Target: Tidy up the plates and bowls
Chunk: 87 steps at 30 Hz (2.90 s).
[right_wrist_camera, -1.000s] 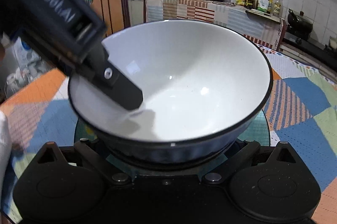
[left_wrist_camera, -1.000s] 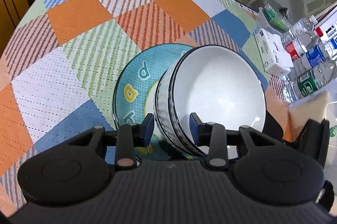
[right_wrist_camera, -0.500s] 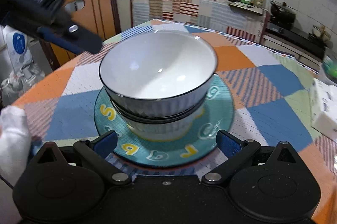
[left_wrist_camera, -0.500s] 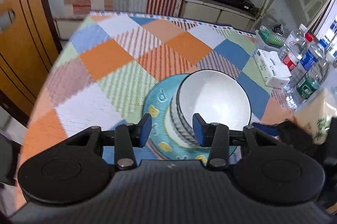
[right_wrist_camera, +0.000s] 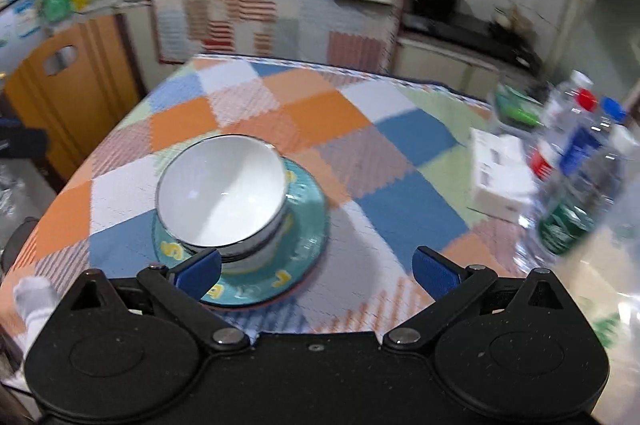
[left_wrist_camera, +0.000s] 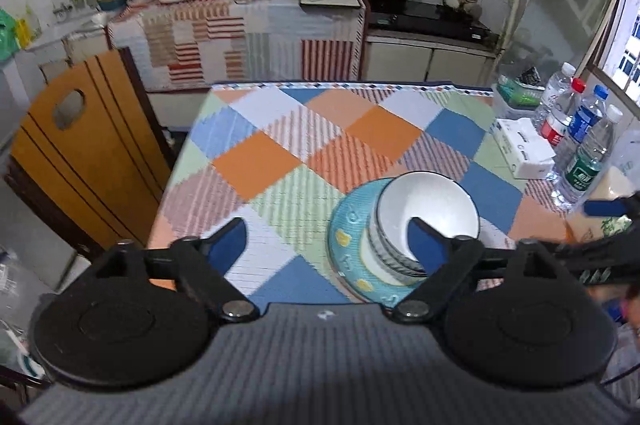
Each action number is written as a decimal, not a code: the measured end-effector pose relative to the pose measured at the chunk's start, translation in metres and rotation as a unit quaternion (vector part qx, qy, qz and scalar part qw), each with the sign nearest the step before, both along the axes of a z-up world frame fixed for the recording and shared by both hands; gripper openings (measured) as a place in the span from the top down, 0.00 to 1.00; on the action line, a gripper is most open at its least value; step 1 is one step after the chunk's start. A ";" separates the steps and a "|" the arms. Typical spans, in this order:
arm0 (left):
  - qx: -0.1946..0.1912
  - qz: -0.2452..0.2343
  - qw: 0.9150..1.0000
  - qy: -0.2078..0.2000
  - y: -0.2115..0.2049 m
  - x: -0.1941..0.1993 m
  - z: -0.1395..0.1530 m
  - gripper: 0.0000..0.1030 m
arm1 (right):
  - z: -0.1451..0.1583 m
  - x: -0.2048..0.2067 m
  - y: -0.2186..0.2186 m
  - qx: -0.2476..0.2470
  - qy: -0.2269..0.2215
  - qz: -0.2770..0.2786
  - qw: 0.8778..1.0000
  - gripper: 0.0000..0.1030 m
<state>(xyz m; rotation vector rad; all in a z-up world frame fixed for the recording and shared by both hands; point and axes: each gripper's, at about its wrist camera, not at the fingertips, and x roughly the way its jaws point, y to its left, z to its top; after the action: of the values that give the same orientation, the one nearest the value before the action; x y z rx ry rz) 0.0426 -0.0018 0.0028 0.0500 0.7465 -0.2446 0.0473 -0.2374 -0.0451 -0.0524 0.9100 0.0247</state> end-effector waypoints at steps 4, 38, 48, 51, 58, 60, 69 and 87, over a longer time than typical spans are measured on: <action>0.022 0.009 1.000 -0.006 0.005 -0.012 0.010 0.02 | 0.022 -0.012 -0.003 0.012 -0.011 -0.023 1.000 0.00; 0.045 0.012 0.997 0.063 0.000 -0.045 -0.011 0.02 | 0.044 -0.073 0.019 -0.020 0.039 -0.048 0.998 0.00; 0.042 0.012 0.997 0.068 -0.002 -0.047 -0.019 0.02 | 0.038 -0.076 0.021 -0.027 0.034 -0.038 0.998 0.00; 0.036 0.012 0.997 0.061 -0.001 -0.049 -0.019 0.02 | 0.037 -0.079 0.021 -0.029 0.020 -0.035 0.999 0.00; 0.018 0.009 0.999 0.036 0.001 -0.055 -0.018 0.02 | 0.032 -0.084 0.019 -0.041 -0.006 -0.036 0.999 0.00; 0.016 0.009 0.999 0.030 0.000 -0.056 -0.018 0.02 | 0.031 -0.084 0.018 -0.037 -0.010 -0.035 0.999 0.00; 0.007 0.010 1.000 0.028 0.000 -0.058 -0.020 0.02 | 0.027 -0.084 0.016 -0.031 -0.012 -0.035 0.999 0.00; 0.005 0.012 1.000 0.022 0.002 -0.057 -0.022 0.02 | 0.025 -0.083 0.015 -0.036 -0.006 -0.038 0.999 0.00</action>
<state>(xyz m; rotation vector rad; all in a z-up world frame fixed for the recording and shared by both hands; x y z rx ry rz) -0.0148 0.0000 -0.0195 0.0450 0.7920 -0.2200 -0.0357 -0.2224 -0.0204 -0.0837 0.8994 -0.0792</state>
